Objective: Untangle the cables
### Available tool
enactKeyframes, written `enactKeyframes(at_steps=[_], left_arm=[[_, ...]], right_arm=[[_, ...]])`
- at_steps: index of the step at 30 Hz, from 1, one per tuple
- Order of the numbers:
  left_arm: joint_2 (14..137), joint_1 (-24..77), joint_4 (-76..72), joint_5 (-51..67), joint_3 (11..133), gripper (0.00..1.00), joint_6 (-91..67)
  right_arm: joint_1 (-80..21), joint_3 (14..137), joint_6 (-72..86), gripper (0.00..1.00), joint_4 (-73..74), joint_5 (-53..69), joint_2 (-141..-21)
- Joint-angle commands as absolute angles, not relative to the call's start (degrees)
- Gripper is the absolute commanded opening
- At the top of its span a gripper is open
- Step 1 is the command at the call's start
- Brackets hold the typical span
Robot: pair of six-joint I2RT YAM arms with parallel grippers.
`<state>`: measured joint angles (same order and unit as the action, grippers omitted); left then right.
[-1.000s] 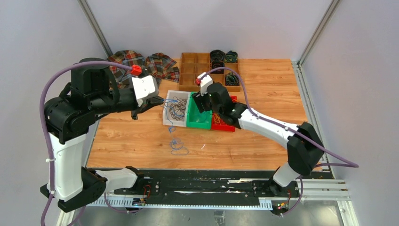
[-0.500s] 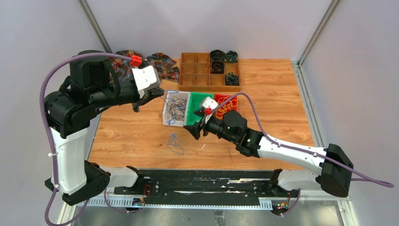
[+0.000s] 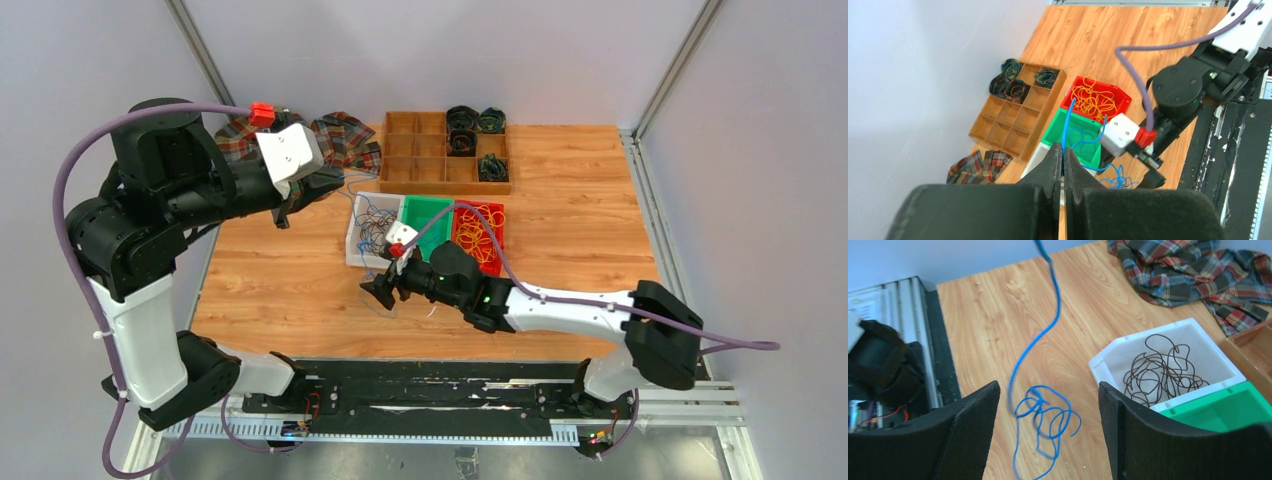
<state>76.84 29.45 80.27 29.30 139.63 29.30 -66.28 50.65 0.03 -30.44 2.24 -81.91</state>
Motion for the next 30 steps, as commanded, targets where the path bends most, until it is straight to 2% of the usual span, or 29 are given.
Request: enactKeyframes(at_steps=[1, 7, 9, 11, 12, 13, 18, 22, 23, 25, 26, 30], left_arm=[[77.00, 29.88, 80.07, 29.62, 141.72, 0.00, 28.30], [76.49, 29.88, 79.98, 29.29, 143.41, 0.00, 28.83], [76.27, 29.88, 79.98, 29.27, 143.74, 0.00, 29.20], [76.14, 29.88, 79.80, 29.01, 143.73, 0.00, 29.60], [75.89, 29.90, 79.40, 28.70, 143.29, 0.00, 29.54], [75.62, 29.89, 78.96, 28.52, 142.67, 0.00, 29.62], [74.30, 29.88, 76.66, 28.44, 140.17, 0.00, 29.42], [74.14, 29.88, 75.68, 28.96, 138.92, 0.00, 29.30], [73.91, 29.88, 75.17, 28.95, 137.94, 0.00, 29.54], [73.30, 29.83, 73.45, 28.75, 134.99, 0.00, 29.68], [73.22, 29.87, 72.79, 28.79, 134.02, 0.00, 29.70], [74.46, 29.88, 71.51, 29.27, 132.28, 0.00, 29.50]], right_arm=[[-66.88, 54.61, -1.65, 0.68, -32.76, -3.08, -86.81], [-66.80, 54.25, -2.15, 0.44, -35.11, -5.70, -87.43], [-66.60, 54.38, -3.69, 0.29, -35.07, -6.79, -86.10], [-65.68, 55.69, -5.24, 0.06, -33.53, -6.98, -84.34], [-65.02, 56.97, -6.18, 0.01, -31.70, -6.62, -83.38], [-64.26, 58.28, -6.91, 0.01, -29.75, -6.06, -82.44], [-60.15, 62.52, -8.77, 0.01, -23.26, -2.75, -78.20], [-59.04, 60.56, -8.52, 0.01, -23.03, -4.06, -76.08], [-58.98, 59.38, -8.00, 0.07, -23.28, -4.74, -75.69], [-58.89, 55.85, -6.41, 0.28, -25.59, -7.27, -74.70], [-58.89, 53.95, -5.59, 0.36, -26.59, -9.41, -73.96], [-58.80, 46.17, -3.10, 0.57, -30.34, -15.87, -69.62]])
